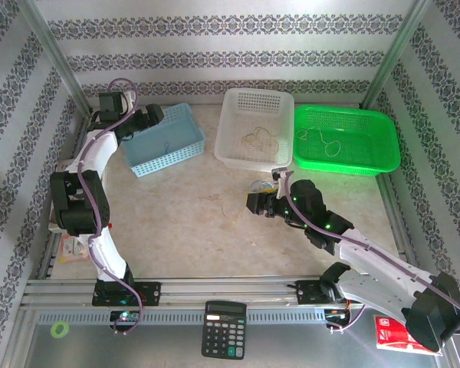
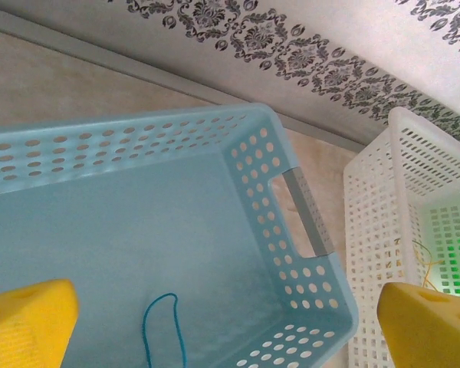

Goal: Untangle the cables

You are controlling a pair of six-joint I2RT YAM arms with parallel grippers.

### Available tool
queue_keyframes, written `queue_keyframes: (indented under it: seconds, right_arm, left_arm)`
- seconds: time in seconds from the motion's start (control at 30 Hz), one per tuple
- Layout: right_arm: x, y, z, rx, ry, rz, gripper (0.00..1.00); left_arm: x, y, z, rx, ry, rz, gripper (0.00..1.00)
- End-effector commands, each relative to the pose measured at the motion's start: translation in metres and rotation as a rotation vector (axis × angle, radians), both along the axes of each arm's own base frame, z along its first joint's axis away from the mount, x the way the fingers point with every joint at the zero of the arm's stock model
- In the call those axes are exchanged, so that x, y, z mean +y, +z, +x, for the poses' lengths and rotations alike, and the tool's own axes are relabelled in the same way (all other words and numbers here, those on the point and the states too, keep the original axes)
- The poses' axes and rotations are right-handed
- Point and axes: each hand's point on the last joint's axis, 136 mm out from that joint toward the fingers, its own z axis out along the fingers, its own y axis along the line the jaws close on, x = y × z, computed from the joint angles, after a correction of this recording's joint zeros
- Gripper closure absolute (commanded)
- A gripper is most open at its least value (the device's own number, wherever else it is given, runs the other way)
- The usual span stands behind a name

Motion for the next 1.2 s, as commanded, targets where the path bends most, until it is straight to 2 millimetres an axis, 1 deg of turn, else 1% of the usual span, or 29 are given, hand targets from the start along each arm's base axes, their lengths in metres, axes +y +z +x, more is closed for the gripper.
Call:
queue_keyframes:
  seconds: [0.0, 0.07, 0.17, 0.23, 0.3, 0.4, 0.47, 0.6, 0.73, 0.83, 0.9, 1.0, 1.17]
  right_arm:
    - [0.004, 0.013, 0.004, -0.028, -0.015, 0.007, 0.35]
    - [0.002, 0.006, 0.006, -0.009, -0.033, -0.013, 0.35]
    - [-0.002, -0.012, 0.008, 0.05, -0.081, -0.045, 0.35]
    - [-0.004, -0.023, 0.009, 0.089, -0.102, -0.058, 0.36]
    - [-0.005, -0.037, 0.008, 0.136, -0.121, -0.078, 0.37]
    - [0.0, -0.053, 0.006, 0.175, -0.118, -0.105, 0.37]
    - [0.006, -0.059, 0.006, 0.19, -0.104, -0.126, 0.38]
    - [0.018, -0.068, 0.012, 0.2, -0.079, -0.193, 0.39]
    - [0.023, -0.076, 0.027, 0.201, -0.092, -0.27, 0.4]
    - [0.028, -0.082, 0.04, 0.193, -0.099, -0.323, 0.42]
    - [0.033, -0.088, 0.05, 0.192, -0.106, -0.357, 0.45]
    - [0.041, -0.097, 0.063, 0.197, -0.106, -0.4, 0.52]
    - [0.056, -0.112, 0.078, 0.217, -0.085, -0.445, 0.57]
  left_arm:
    - [-0.003, 0.038, -0.01, -0.055, -0.024, -0.007, 0.0]
    - [-0.009, 0.048, -0.015, -0.071, -0.036, -0.047, 0.0]
    - [-0.022, 0.062, -0.029, -0.084, -0.059, -0.111, 0.0]
    - [-0.032, 0.068, -0.041, -0.086, -0.076, -0.145, 0.0]
    - [-0.045, 0.069, -0.059, -0.08, -0.094, -0.18, 0.0]
    - [-0.067, 0.06, -0.09, -0.055, -0.126, -0.206, 0.0]
    - [-0.081, 0.051, -0.112, -0.035, -0.146, -0.216, 0.0]
    - [-0.103, 0.023, -0.155, 0.008, -0.162, -0.236, 0.0]
    - [-0.114, -0.004, -0.187, 0.055, -0.153, -0.264, 0.0]
    - [-0.118, -0.02, -0.202, 0.074, -0.136, -0.304, 0.0]
    - [-0.12, -0.027, -0.209, 0.088, -0.135, -0.316, 0.0]
    - [-0.12, -0.031, -0.214, 0.096, -0.133, -0.314, 0.0]
    - [-0.12, -0.03, -0.216, 0.097, -0.134, -0.311, 0.0]
